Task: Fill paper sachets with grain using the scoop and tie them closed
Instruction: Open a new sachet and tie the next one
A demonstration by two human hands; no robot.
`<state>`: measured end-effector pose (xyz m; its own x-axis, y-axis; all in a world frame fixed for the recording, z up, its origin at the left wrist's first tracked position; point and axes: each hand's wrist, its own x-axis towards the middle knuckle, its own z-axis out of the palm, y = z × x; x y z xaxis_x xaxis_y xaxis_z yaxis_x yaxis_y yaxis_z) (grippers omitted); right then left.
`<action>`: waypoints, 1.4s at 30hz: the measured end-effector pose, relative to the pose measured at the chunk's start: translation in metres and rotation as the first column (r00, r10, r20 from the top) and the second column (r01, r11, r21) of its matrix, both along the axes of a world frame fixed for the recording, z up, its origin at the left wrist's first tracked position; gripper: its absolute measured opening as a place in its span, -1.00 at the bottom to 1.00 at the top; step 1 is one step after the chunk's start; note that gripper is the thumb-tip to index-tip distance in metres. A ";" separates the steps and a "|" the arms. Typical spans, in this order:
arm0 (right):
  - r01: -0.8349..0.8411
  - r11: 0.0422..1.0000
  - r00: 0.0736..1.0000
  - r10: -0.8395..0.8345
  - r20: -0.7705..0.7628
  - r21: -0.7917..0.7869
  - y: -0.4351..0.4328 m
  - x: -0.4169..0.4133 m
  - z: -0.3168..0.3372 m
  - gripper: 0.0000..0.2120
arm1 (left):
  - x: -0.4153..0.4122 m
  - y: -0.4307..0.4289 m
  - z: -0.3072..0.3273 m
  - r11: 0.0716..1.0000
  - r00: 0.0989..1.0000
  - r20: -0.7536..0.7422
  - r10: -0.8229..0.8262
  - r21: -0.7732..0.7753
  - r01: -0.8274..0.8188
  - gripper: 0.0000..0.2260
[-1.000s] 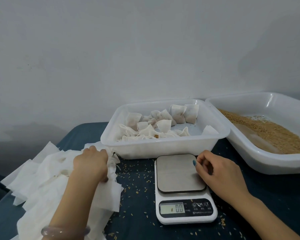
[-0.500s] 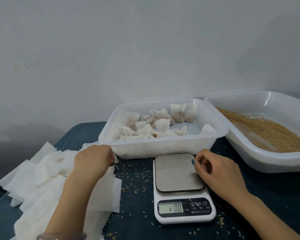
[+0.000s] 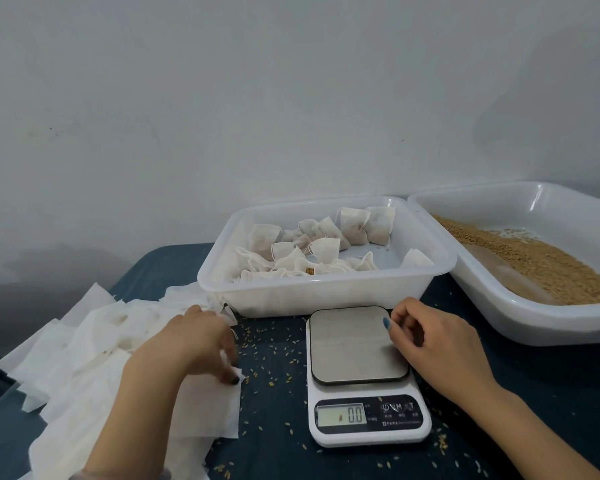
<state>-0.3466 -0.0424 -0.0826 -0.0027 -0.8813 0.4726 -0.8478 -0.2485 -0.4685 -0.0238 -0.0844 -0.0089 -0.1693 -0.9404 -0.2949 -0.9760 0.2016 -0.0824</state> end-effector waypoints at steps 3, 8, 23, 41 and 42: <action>-0.003 1.000 1.000 0.003 0.006 -0.001 0.001 0.000 0.001 -0.86 | -0.001 0.002 -0.003 0.998 0.995 0.092 0.035 0.055 -0.040 -0.70; -0.005 1.000 1.000 0.005 0.002 -0.016 0.000 0.000 0.001 -0.86 | -0.008 -0.001 0.001 0.993 0.987 -0.127 -0.103 -0.063 0.096 -0.89; -0.057 0.998 0.990 0.061 0.124 -0.034 0.000 0.004 0.004 -0.86 | -0.047 -0.003 -0.001 0.953 0.458 -0.859 -0.230 -0.295 -0.075 -0.84; -0.431 0.902 0.727 0.330 0.602 0.026 0.002 0.018 0.015 -0.93 | -0.113 0.025 -0.033 0.988 0.065 -0.995 -0.071 -0.079 -0.129 -0.59; -0.425 0.905 0.713 0.325 0.621 0.015 0.002 0.017 0.016 -0.91 | -0.112 0.025 -0.033 0.992 0.054 -0.996 -0.077 -0.082 -0.092 -0.63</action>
